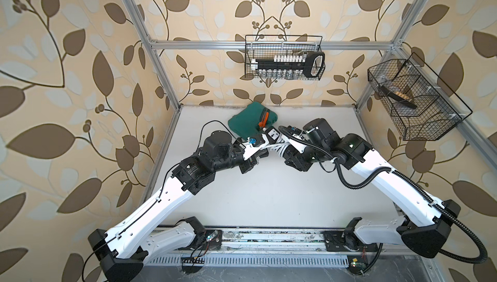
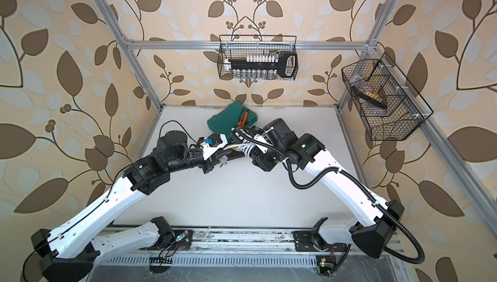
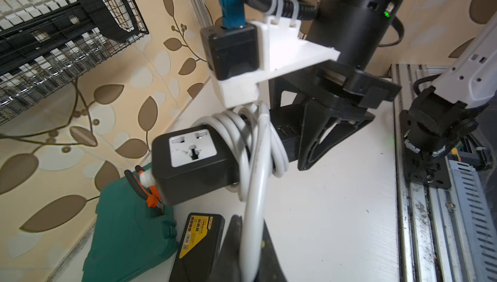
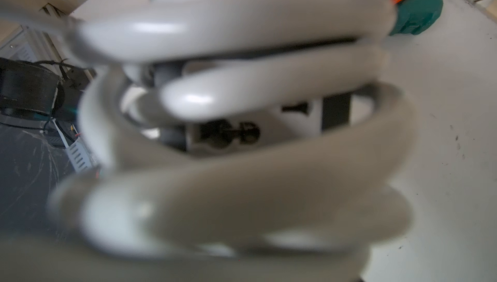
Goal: Unwrap the cord wrapped around the power strip
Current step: Unwrap the power cord from the power strip.
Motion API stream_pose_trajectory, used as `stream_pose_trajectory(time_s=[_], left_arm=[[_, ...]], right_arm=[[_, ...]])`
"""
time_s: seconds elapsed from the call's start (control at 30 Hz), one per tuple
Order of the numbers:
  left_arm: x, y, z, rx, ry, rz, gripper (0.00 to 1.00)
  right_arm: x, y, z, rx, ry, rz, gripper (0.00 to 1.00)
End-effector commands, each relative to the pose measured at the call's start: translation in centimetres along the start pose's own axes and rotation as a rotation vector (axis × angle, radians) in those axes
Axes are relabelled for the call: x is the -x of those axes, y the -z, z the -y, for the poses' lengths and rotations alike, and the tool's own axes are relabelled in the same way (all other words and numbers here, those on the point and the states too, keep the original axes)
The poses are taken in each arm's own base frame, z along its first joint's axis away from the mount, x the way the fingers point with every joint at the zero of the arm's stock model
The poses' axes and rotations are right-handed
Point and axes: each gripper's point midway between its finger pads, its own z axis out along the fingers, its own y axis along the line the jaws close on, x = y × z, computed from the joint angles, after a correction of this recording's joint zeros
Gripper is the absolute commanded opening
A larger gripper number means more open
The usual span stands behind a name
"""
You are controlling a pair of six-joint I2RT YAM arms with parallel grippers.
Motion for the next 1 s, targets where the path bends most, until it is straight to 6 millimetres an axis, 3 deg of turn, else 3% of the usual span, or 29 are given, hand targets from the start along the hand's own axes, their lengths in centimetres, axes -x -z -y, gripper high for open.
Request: stream_pose_trajectory(time_s=[0.0, 0.17, 0.47, 0.7, 0.83, 0.97], left_arm=[[0.3, 0.7, -1.4, 0.059, -0.022, -0.079, 0.0], [-0.5, -1.4, -3.0, 0.077, 0.003, -0.199, 0.0], [-1.2, -4.1, -6.5, 0.141, 0.04, -0.303, 0.0], [-3.1, -5.1, -6.2, 0.074, 0.077, -0.359, 0.0], [-4.6, -5.2, -7.1, 0.084, 0.107, -0.375, 0.0], [-5.9, -5.4, -7.8, 0.068, 0.149, -0.389, 0.0]], right_arm=[[-1.9, 0.4, 0.1, -0.01, 0.069, -0.012, 0.0], [-4.2, 0.0, -1.4, 0.063, 0.106, -0.04, 0.0], [-5.4, 1.1, -3.4, 0.169, 0.17, -0.026, 0.0], [-3.8, 2.1, -3.1, 0.139, 0.186, 0.039, 0.0], [-3.0, 2.9, -3.6, 0.154, 0.206, 0.083, 0.0], [-1.3, 4.8, -4.1, 0.162, 0.222, 0.172, 0.0]])
